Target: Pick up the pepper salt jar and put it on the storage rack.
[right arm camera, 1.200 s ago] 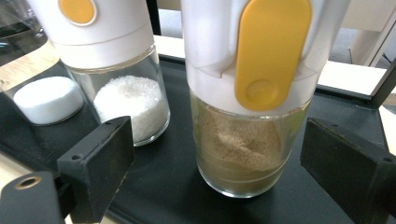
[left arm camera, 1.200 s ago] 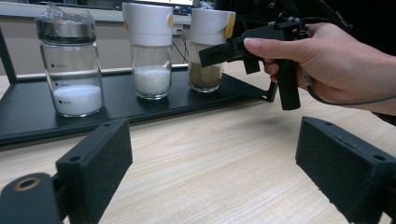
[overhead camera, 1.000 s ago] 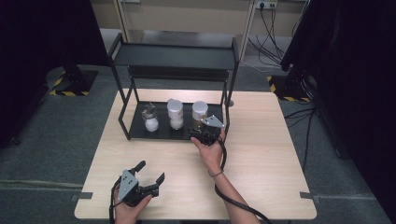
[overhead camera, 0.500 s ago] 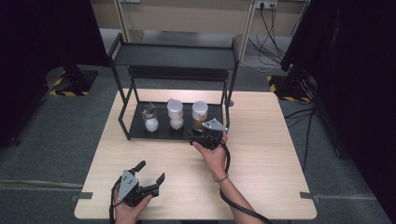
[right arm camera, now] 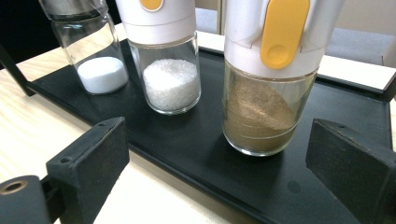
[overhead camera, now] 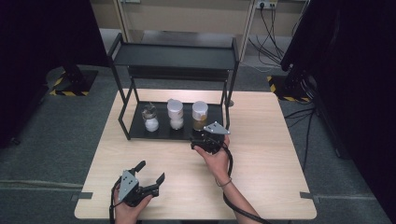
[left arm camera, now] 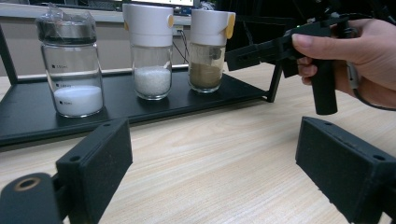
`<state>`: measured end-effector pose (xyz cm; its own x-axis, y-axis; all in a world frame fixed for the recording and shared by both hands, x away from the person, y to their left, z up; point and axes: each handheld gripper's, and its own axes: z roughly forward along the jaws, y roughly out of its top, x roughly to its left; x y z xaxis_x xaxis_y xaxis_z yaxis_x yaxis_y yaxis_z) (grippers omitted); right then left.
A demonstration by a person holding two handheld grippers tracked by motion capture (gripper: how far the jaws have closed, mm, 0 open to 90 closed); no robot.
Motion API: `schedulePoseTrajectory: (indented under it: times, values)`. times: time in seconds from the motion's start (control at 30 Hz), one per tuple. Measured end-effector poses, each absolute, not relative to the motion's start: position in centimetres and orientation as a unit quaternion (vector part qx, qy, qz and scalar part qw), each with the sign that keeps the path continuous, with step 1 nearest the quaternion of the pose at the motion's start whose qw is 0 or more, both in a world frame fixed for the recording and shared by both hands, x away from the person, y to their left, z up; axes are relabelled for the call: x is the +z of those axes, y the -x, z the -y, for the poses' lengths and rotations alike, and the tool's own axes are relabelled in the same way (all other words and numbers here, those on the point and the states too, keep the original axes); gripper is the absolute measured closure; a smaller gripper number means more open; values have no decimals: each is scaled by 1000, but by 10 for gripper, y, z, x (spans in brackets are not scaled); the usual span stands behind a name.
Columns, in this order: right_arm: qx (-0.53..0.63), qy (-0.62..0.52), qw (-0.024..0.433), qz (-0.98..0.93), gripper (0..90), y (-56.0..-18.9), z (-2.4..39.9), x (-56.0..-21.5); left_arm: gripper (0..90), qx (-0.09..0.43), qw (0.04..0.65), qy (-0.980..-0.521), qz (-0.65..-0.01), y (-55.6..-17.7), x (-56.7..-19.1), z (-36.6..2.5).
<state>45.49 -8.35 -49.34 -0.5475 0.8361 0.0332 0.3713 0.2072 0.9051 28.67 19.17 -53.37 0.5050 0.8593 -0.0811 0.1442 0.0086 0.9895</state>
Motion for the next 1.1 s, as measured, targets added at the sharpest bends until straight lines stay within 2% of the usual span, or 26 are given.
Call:
schedulePoseTrajectory:
  times: [1.1]
  values:
    - [490, -393, 230, -743, 59, -417, 117, -493, 103, 305, 590, -633, -398, -286, -534, -192]
